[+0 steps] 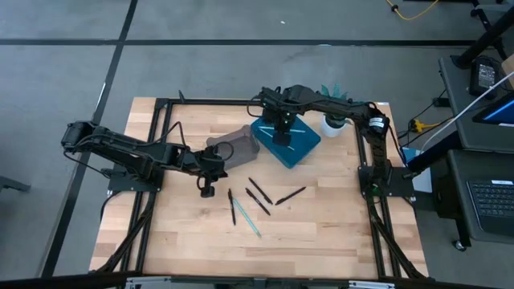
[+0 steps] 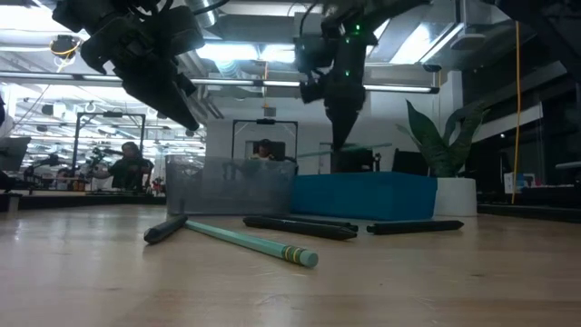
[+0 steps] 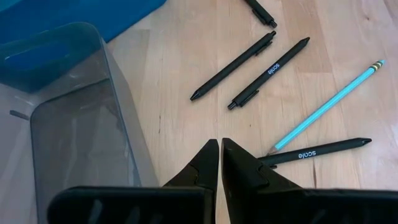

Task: Sort pens & pencils
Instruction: Put the light blue pencil into the blue bin

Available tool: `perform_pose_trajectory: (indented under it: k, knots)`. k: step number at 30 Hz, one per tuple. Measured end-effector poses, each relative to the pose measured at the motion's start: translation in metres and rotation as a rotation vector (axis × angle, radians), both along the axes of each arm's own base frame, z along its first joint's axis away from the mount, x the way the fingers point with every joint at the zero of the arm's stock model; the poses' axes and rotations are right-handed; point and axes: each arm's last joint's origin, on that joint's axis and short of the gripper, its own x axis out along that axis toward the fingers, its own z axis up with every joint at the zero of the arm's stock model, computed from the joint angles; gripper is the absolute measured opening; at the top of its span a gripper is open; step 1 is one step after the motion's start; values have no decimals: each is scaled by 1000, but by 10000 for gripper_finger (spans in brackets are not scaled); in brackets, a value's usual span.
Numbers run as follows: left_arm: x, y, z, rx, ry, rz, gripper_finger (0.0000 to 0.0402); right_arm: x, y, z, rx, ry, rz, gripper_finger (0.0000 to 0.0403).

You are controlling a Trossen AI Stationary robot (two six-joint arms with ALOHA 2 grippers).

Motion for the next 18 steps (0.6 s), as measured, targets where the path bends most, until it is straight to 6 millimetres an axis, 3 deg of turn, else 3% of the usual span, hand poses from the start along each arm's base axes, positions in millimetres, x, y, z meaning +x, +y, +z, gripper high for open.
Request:
perform_pose_trajectory:
  k: [12, 18]
  knots:
    - [0, 0, 0, -3, 0, 4, 14, -11, -5, -58, 58, 3, 6, 19]
    - [0, 0, 0, -4, 0, 4, 14, -14, -9, -71, 43, -21, 16, 20]
